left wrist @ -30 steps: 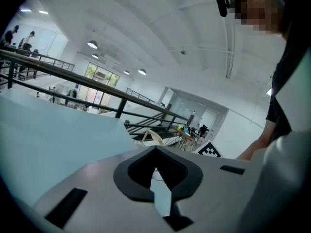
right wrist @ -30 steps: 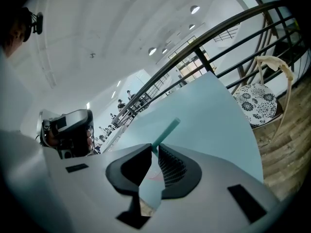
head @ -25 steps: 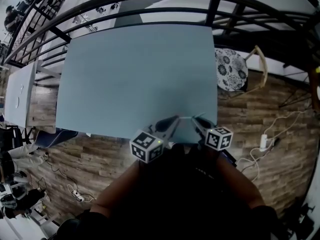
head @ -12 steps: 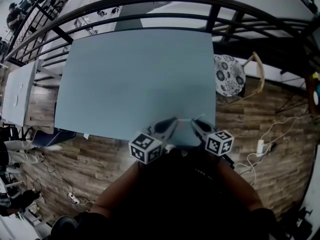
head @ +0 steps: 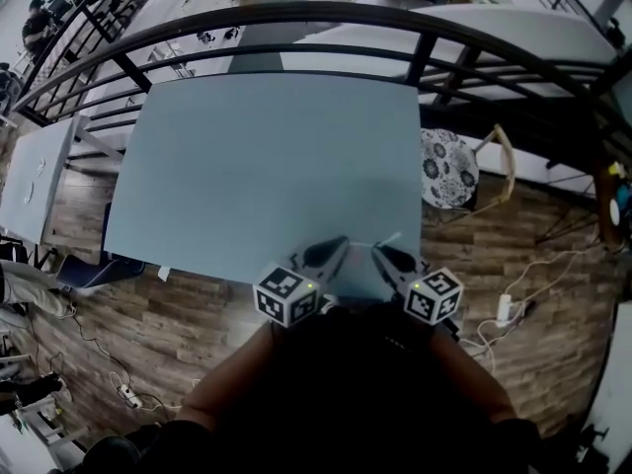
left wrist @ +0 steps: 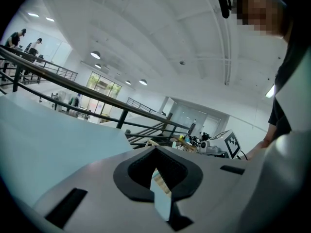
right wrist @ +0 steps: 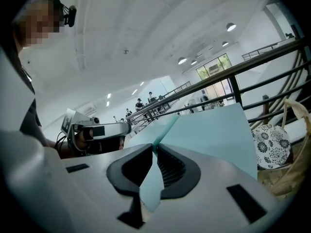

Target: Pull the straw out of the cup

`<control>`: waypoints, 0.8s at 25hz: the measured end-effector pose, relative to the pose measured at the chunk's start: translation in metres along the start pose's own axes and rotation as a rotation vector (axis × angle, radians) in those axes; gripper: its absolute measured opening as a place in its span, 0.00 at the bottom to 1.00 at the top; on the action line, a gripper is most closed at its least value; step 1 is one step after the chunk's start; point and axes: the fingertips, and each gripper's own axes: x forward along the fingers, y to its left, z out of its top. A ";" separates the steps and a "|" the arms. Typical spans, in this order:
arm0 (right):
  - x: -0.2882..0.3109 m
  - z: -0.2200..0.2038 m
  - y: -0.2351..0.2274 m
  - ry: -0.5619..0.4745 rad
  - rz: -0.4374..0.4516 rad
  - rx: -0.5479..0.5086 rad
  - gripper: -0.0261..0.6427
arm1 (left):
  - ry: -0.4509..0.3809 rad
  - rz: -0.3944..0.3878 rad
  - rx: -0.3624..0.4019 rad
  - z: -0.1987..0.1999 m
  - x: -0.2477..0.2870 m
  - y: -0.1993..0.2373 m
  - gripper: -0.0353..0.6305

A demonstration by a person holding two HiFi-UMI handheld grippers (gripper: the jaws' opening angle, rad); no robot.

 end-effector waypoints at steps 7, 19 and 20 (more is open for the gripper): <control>-0.007 0.008 0.009 -0.004 0.053 -0.043 0.10 | -0.031 0.053 -0.004 0.003 -0.003 -0.004 0.07; -0.058 0.007 -0.006 0.006 0.150 -0.069 0.10 | -0.026 0.128 -0.015 -0.014 0.023 -0.062 0.07; -0.064 0.006 -0.008 0.007 0.155 -0.070 0.10 | -0.023 0.132 -0.015 -0.017 0.025 -0.068 0.07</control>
